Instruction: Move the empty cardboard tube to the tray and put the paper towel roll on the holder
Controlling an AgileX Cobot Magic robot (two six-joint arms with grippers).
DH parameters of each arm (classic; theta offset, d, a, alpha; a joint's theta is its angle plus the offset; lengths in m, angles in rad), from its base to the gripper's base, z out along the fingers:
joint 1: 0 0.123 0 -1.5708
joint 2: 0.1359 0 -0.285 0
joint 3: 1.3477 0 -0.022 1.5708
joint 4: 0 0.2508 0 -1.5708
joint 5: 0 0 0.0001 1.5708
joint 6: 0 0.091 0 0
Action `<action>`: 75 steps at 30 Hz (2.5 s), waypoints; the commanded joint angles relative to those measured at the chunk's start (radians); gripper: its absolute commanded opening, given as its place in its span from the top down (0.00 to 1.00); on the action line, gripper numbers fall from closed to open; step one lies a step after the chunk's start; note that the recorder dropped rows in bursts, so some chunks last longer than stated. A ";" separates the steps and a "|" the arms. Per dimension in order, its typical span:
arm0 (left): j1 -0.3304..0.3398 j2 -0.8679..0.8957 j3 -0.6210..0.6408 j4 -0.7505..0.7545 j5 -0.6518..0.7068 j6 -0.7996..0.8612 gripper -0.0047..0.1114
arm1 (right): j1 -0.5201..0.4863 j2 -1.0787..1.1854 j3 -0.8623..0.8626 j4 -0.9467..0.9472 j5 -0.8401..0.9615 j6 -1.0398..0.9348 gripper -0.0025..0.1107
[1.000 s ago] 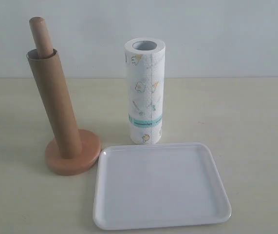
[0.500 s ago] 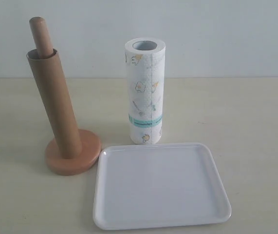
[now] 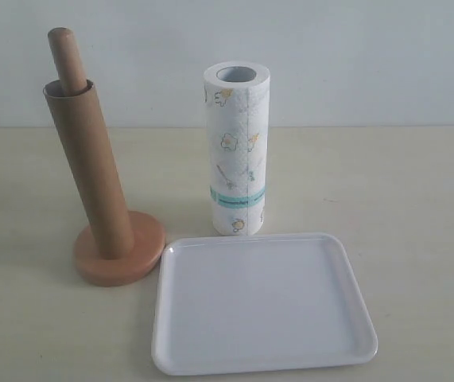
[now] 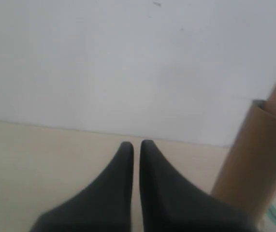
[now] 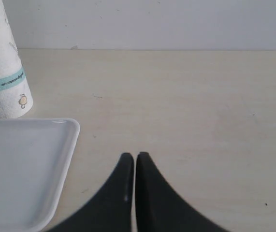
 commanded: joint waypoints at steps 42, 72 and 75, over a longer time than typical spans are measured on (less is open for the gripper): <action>-0.001 0.714 -0.219 0.540 -0.581 -0.067 0.01 | -0.003 -0.004 -0.001 -0.007 -0.014 0.005 0.97; -0.059 0.714 -0.281 0.539 -0.534 -0.065 0.01 | -0.003 -0.004 -0.001 -0.007 -0.014 0.005 0.97; -0.059 0.714 -0.284 0.539 -0.520 -0.065 0.01 | -0.003 -0.004 -0.001 -0.007 -0.014 0.005 0.97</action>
